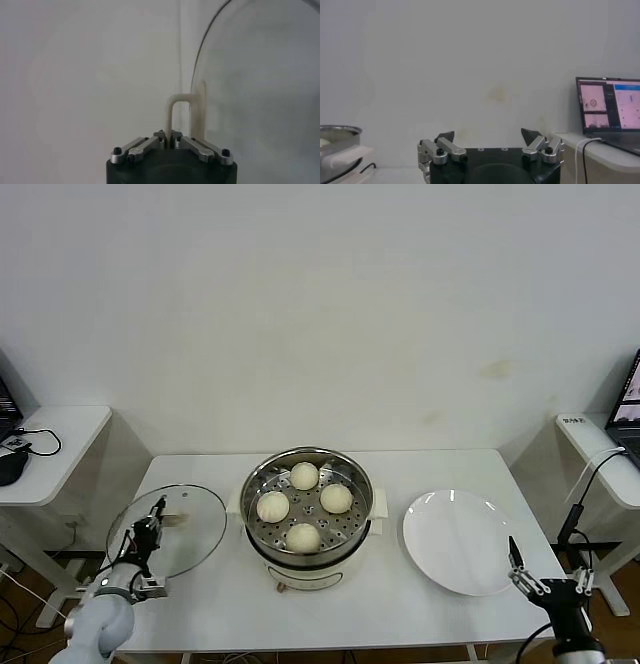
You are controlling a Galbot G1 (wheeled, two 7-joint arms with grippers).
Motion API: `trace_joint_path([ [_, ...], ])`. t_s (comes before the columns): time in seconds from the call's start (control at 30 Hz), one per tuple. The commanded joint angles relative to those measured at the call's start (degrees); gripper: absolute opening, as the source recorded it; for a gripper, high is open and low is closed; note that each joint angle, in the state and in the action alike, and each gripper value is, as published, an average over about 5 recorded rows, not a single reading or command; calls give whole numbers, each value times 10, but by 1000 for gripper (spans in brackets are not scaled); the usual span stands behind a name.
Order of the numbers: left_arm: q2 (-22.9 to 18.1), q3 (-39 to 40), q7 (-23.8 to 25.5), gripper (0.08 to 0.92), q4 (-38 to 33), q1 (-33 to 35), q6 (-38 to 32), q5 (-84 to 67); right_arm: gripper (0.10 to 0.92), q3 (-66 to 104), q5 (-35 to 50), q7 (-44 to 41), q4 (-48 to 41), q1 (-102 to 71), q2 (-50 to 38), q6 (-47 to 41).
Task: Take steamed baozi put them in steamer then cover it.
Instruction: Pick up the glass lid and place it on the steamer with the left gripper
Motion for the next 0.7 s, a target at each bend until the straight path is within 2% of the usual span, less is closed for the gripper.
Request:
trace_joint_path([
  [0.03, 14, -96, 64, 136, -200, 85, 47, -13, 823, -12, -6, -1, -2, 2, -9, -1],
  [0.37, 44, -134, 134, 136, -313, 107, 92, -39, 823, -25, -27, 3, -18, 14, -17, 1],
  [0.5, 62, -95, 150, 136, -353, 93, 118, -73, 823, -31, -42, 4, -25, 18, -18, 2],
  [0.7, 80, 15, 165, 136, -391, 60, 166, -82, 823, -45, -70, 7, -26, 19, -11, 3],
])
